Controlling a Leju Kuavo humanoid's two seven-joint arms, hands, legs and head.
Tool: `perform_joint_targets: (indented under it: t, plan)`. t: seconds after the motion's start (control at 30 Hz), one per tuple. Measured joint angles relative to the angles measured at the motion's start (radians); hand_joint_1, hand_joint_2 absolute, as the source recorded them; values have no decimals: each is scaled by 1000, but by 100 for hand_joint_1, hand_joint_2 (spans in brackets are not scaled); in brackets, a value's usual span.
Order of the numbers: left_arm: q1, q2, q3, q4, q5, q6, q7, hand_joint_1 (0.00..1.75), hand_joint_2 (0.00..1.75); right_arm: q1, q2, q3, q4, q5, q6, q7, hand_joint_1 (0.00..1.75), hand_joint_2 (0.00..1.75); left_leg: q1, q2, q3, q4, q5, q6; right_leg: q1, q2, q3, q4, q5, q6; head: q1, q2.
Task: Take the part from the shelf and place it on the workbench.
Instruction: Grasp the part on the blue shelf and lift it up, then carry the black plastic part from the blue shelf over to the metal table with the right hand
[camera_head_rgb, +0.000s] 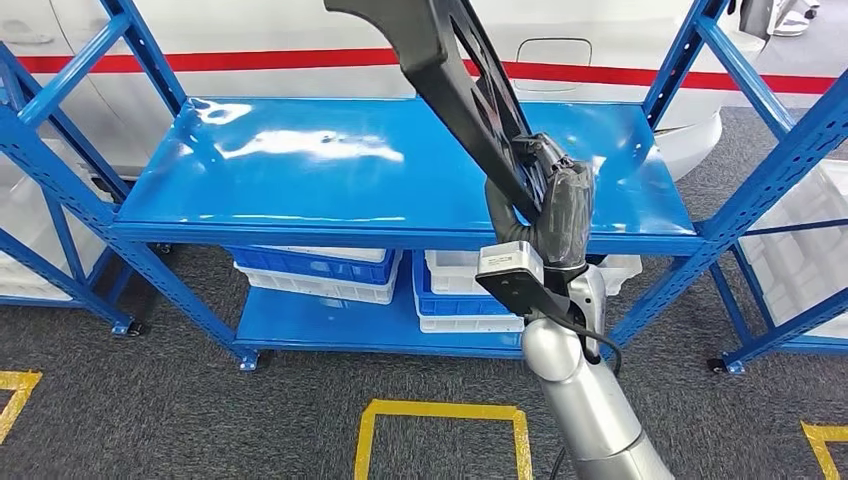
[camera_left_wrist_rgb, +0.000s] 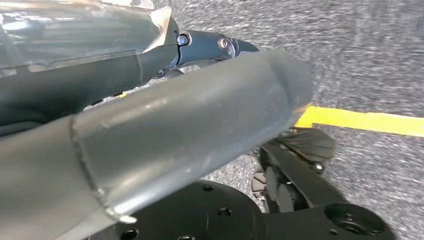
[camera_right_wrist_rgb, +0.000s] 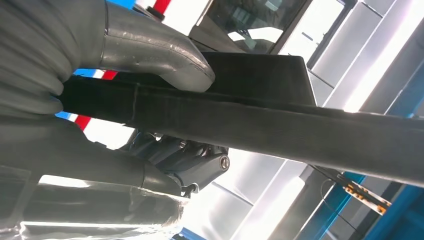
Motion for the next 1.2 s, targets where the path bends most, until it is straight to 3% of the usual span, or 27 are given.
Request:
perform_joint_targets:
  t: [0.07,0.13,0.17,0.27,0.33,0.4,0.43,0.47,0.5,0.57,0.63,0.67,0.7,0.73,0.77,0.8,0.87,0.9,0.93,0.97,1.0,1.03,1.07,1.13,1.2]
  plan:
    - [-2,1,2,0,0,0,0,0,0,-3,7,0,4,0,0,0,175,175,3,-1,88,-107,42,3,1,1,-21,8,13,6,0,0]
    - [-5,1,2,0,-2,0,0,0,0,-9,14,-1,6,1,0,0,175,175,0,-3,168,-228,43,11,4,1,-35,15,25,18,1,0]
    - [-6,1,3,0,-3,0,0,0,0,-13,18,-1,8,2,1,1,175,175,-3,-4,185,-259,35,15,5,1,-40,16,32,25,1,0]
    - [-7,1,5,0,-4,0,0,0,0,-20,25,0,13,3,1,1,175,175,-7,0,172,-280,53,40,8,1,-56,22,42,44,0,0]
    - [-7,1,6,1,-4,0,1,0,0,-21,25,-1,16,3,1,1,175,175,-5,6,147,-288,81,62,10,3,-88,79,-15,36,5,0]
    - [-7,1,6,1,-4,0,1,0,0,-22,25,-2,19,3,1,1,175,175,-7,9,117,-287,107,70,7,3,-128,204,-103,24,9,0]
    - [-7,1,6,1,-4,0,1,0,0,-22,25,-3,21,3,1,1,175,175,-8,10,100,-287,119,70,5,3,-139,266,-129,25,10,0]
    - [-7,1,6,1,-4,0,1,0,0,-22,25,-3,23,3,1,1,175,175,-8,11,84,-286,132,69,4,3,-138,306,-134,33,11,0]
    - [-7,1,6,1,-4,0,1,0,0,-22,25,-3,26,3,1,1,175,175,-8,12,68,-285,144,67,4,3,-120,313,-121,44,12,0]
    - [-7,1,6,1,-4,0,1,0,0,-22,25,-2,28,3,1,1,175,175,-7,13,40,-284,168,59,1,3,-33,223,-82,61,12,0]
    - [-7,1,6,0,-4,-1,1,0,0,-25,27,-2,28,3,2,1,175,175,-11,12,21,-280,189,48,3,4,78,68,-86,58,13,0]
    - [-7,1,6,0,-4,-1,1,0,0,-26,29,-2,29,3,3,2,175,175,-13,12,15,-279,199,43,5,5,109,14,-97,53,12,0]
    - [-7,1,6,0,-4,-1,2,0,0,-27,30,-2,30,1,6,4,175,175,-14,12,11,-279,209,38,8,7,121,-14,-105,48,11,0]
    - [-6,1,7,0,-4,-1,4,0,0,-28,30,-2,33,-2,10,6,175,175,-13,12,8,-280,218,33,4,7,114,-18,-104,42,9,0]
    - [-5,2,7,0,-5,-2,7,0,0,-28,31,-2,37,-7,16,9,175,175,-10,11,3,-278,215,29,0,6,105,-16,-97,34,6,0]
    - [-4,2,8,1,-5,-2,9,0,0,-28,33,-2,41,-14,21,12,175,175,-7,10,-4,-264,190,24,-4,5,97,-14,-88,24,5,0]
    - [-3,3,8,1,-6,-5,11,0,0,-29,35,-3,49,-31,33,14,175,175,-2,7,-29,-182,88,15,-6,2,80,-14,-66,6,-3,0]
    - [-2,3,8,1,-8,-7,11,0,0,-29,36,-3,53,-40,39,14,175,175,-1,6,-44,-115,33,12,-4,1,68,-13,-54,1,-4,0]
    - [-2,3,8,1,-11,-9,11,0,0,-29,37,-4,57,-48,44,14,175,175,0,5,-54,-49,0,9,-2,1,56,-11,-43,0,-5,0]
    - [-3,3,8,1,-14,-12,11,0,0,-28,36,-4,61,-56,48,14,175,175,1,4,-56,2,-8,7,0,0,42,-8,-32,1,-5,0]
    - [-3,3,8,1,-18,-15,10,0,0,-26,36,-6,66,-63,51,14,175,175,2,4,-45,22,6,7,1,0,27,-4,-24,4,-5,0]
    - [-3,3,8,1,-23,-18,10,0,0,-23,36,-8,70,-68,53,14,175,175,3,4,-14,2,33,8,1,0,14,1,-18,7,-5,0]
    - [-3,3,8,1,-29,-21,10,0,0,-20,36,-12,73,-73,54,14,175,175,3,4,33,-52,56,10,1,0,3,7,-13,10,-6,0]
    - [-5,4,7,1,-43,-26,10,0,0,-12,36,-21,77,-83,54,12,175,175,2,0,131,-187,58,15,5,1,-15,19,-4,19,-5,0]
    - [-7,4,6,1,-54,-31,10,0,0,-5,36,-30,78,-88,54,10,175,175,-4,-4,167,-253,42,23,7,0,-24,22,8,34,-4,0]
